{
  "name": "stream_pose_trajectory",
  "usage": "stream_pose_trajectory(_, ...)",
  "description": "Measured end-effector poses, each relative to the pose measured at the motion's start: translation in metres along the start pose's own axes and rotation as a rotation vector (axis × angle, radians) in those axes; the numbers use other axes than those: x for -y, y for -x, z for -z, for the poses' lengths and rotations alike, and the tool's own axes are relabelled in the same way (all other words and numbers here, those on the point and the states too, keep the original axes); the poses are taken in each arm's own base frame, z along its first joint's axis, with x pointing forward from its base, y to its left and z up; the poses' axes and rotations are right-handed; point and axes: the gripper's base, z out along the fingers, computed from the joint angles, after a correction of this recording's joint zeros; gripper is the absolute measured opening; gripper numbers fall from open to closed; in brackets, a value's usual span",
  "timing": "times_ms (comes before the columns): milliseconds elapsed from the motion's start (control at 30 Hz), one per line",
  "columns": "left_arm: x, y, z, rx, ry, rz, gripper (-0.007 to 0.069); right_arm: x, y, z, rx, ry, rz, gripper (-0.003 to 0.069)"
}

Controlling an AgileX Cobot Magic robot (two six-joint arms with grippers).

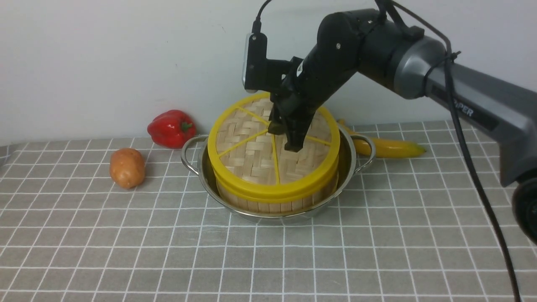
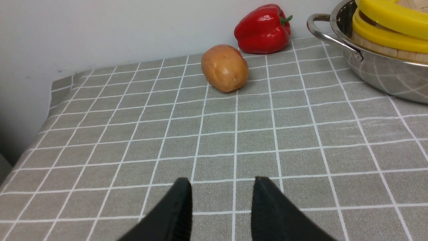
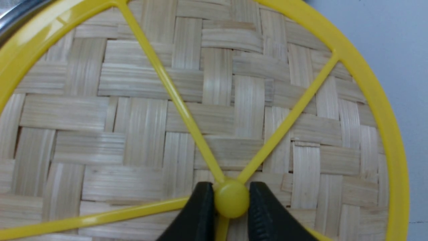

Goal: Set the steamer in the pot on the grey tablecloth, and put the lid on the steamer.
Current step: 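Place the bamboo steamer lid onto the steamer basket in the pot with the right gripper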

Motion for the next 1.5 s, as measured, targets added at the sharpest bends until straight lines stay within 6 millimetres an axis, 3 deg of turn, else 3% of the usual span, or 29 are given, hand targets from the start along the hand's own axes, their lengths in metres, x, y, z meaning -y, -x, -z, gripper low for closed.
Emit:
stream_pose_trajectory(867,0.0,0.0,0.0,0.0,0.0,0.0,0.0243,0.003,-0.005,-0.008,-0.001,-0.01,-0.011,0.0148)
stream_pose_trajectory(1133,0.0,0.0,0.0,0.0,0.0,0.0,0.0243,0.006,-0.004,-0.007,0.014,-0.04,-0.011,0.0286)
stream_pose_trajectory(1267,0.0,0.0,0.0,0.0,0.0,0.0,0.0243,0.006,-0.005,-0.007,0.009,-0.036,-0.016,0.0311)
stream_pose_trajectory(1400,0.0,0.0,0.0,0.0,0.0,0.0,0.0243,0.005,-0.003,0.0,0.001,-0.023,-0.031,0.03)
stream_pose_trajectory(1500,0.0,0.0,0.0,0.0,0.0,0.0,0.0243,0.008,0.004,0.024,0.016,-0.044,-0.063,0.0213)
